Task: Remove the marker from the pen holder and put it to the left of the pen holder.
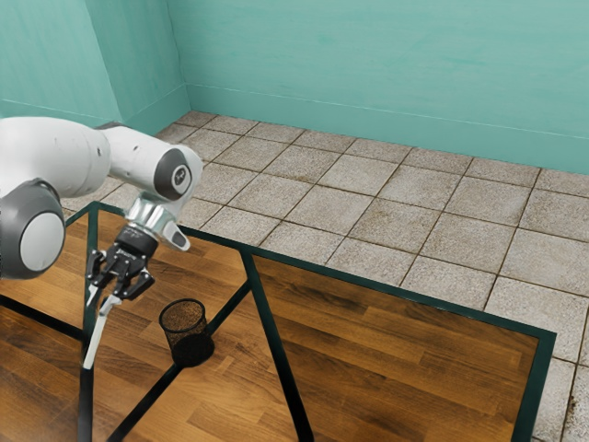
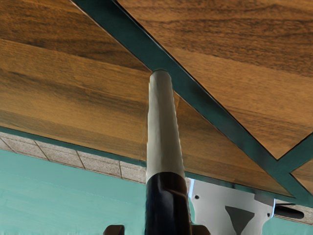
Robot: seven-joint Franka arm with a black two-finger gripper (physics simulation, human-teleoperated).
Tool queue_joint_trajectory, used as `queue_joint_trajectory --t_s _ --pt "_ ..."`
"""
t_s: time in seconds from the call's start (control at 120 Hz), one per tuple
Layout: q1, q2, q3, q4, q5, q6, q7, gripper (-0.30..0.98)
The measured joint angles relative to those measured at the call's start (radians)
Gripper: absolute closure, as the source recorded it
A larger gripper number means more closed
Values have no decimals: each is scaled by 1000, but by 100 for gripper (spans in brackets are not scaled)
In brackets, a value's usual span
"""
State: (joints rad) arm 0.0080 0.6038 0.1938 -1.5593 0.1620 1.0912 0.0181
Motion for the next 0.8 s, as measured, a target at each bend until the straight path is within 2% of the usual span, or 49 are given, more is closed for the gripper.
queue_joint_trajectory --t_s 0.1,0.217,0.275,0.383,0.458,0.583,0.8 --pt "19 12 0 47 -41 10 -17 35" --pt "22 3 1 286 -138 22 -20 20" --pt "19 -55 -23 342 -169 51 -18 15" --pt "14 -350 -106 96 -156 204 -14 9" --pt "-11 -456 -141 37 -133 286 -15 6" --pt "-79 -506 -113 25 -121 363 -25 4" --pt "-81 -515 -104 26 -133 420 -39 1"
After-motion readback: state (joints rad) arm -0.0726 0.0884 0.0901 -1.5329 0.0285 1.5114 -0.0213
